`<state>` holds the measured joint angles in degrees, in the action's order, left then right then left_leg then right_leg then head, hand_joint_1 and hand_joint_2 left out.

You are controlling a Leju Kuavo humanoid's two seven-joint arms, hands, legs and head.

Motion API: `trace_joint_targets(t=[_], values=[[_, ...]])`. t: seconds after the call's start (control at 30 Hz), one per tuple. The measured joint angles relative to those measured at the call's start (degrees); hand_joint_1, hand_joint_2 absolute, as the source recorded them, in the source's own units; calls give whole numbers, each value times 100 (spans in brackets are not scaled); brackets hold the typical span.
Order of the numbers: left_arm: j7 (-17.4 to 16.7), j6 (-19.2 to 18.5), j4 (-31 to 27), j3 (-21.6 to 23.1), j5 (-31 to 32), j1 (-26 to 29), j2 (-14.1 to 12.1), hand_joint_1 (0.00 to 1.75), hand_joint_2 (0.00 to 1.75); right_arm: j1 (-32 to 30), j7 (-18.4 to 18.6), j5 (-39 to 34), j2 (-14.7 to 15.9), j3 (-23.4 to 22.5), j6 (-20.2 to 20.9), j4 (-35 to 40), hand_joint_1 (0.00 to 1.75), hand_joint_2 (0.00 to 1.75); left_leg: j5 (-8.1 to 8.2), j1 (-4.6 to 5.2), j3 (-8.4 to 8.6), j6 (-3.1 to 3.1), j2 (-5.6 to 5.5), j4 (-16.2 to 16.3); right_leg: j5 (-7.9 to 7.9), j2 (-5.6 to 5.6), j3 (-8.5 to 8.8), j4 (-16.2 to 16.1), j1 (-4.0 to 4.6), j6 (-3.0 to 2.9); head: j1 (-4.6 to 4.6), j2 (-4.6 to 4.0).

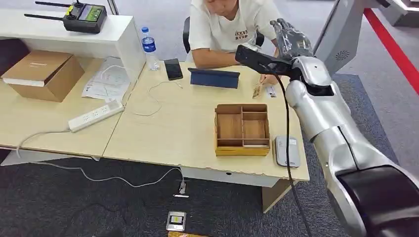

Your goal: Pass the card to the sensor for recognition and then transmit it.

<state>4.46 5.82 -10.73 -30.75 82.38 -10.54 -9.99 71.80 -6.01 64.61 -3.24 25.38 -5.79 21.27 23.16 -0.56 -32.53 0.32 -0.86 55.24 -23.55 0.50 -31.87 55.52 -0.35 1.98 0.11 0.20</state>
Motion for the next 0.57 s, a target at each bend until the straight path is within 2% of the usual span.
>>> trace_joint_targets(t=[0.17,0.37,0.47,0.57], values=[[-2,41,0,0,-77,44,0,0,0,87,-193,-162,-4,-11,-473,-22,0,0,0,0,0,0,1,0,0,0,-1,0,0,0,0,0],[37,170,2,0,-195,162,0,0,0,252,-680,-834,77,-188,-1220,-31,0,0,0,0,0,0,2,1,0,0,-3,-1,0,0,-2,0],[61,260,2,-9,-302,250,4,0,0,320,-1191,-1876,227,-474,-1652,74,0,0,0,0,1,0,2,3,0,0,-4,-2,-2,0,-2,0],[46,273,4,-26,-378,320,7,0,0,413,-1414,-2729,457,-785,-1681,228,0,0,1,0,2,1,-1,5,0,-1,-3,-5,-2,0,0,0]])
